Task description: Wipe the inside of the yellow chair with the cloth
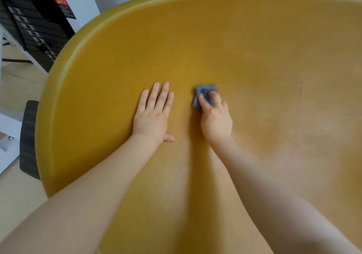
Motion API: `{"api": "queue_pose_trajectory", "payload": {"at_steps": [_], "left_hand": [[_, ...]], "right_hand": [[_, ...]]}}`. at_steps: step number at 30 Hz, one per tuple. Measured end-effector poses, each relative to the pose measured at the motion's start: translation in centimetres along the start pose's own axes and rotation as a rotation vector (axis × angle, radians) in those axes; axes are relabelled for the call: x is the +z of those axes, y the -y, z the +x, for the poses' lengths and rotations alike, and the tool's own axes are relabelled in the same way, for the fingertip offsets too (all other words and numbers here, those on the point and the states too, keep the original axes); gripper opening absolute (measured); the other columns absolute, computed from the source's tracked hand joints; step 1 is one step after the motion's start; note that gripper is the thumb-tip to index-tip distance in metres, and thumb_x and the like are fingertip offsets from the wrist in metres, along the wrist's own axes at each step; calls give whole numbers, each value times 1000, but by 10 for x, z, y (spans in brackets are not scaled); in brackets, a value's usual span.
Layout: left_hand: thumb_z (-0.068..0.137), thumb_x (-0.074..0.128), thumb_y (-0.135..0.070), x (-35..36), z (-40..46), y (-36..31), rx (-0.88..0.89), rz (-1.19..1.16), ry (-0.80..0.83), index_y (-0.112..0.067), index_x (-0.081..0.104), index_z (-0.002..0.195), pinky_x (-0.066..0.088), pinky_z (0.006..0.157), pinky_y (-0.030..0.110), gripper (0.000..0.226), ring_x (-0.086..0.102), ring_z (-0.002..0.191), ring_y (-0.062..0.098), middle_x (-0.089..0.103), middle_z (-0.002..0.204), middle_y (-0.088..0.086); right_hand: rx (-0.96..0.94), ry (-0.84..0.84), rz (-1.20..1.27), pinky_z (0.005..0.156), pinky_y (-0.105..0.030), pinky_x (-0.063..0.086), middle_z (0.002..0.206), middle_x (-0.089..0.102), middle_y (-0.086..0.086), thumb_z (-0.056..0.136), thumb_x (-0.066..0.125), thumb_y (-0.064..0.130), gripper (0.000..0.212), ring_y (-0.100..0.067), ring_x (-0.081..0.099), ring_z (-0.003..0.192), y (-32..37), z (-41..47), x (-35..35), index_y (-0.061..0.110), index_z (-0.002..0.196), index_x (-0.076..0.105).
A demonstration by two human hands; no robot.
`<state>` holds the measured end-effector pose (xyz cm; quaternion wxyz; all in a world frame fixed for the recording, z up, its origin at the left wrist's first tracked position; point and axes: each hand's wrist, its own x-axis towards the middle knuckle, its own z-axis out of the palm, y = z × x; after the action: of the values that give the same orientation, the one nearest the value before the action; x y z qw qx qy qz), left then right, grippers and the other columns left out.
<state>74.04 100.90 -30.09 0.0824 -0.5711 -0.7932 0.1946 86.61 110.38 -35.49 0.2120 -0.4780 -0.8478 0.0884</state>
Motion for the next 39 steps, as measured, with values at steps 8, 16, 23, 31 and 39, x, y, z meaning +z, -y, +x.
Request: {"api": "queue_pose_trajectory", "payload": {"at_steps": [8,16,23,31,39], "left_hand": [[69,61,-70,-5,4,-12,-36,3,56,-19,-19,147,-13,112,47,123,-25,139,36,-34,149,13],[71,61,-67,0,14,-18,-5,2,69,-24,-24,145,-16,111,45,120,-29,136,39,-39,146,13],[70,61,-68,-3,13,-24,19,-6,88,-19,-22,146,-14,112,47,122,-27,138,38,-36,149,12],[70,60,-68,0,14,-27,35,-13,85,-18,-23,145,-13,111,49,123,-26,139,34,-36,149,12],[70,62,-67,0,14,-28,35,-31,77,-19,-19,147,-12,113,47,121,-23,141,31,-32,151,10]], "right_hand": [[-367,181,-133,52,-33,42,132,48,-13,89,53,9,43,-36,49,100,-26,-29,-10,22,130,51],[-153,-243,-145,45,-25,39,115,61,-17,75,40,2,46,-34,55,71,-54,36,-14,17,110,67],[-324,23,-23,40,-27,46,104,64,-10,73,58,6,36,-29,55,66,-50,-32,2,21,103,70],[-251,-166,-158,53,-32,44,121,58,-16,85,53,6,30,-37,53,82,-85,42,-40,16,110,66],[-215,-93,172,56,-31,49,99,64,-20,71,54,-1,33,-36,57,64,-37,-8,3,12,94,73]]}}
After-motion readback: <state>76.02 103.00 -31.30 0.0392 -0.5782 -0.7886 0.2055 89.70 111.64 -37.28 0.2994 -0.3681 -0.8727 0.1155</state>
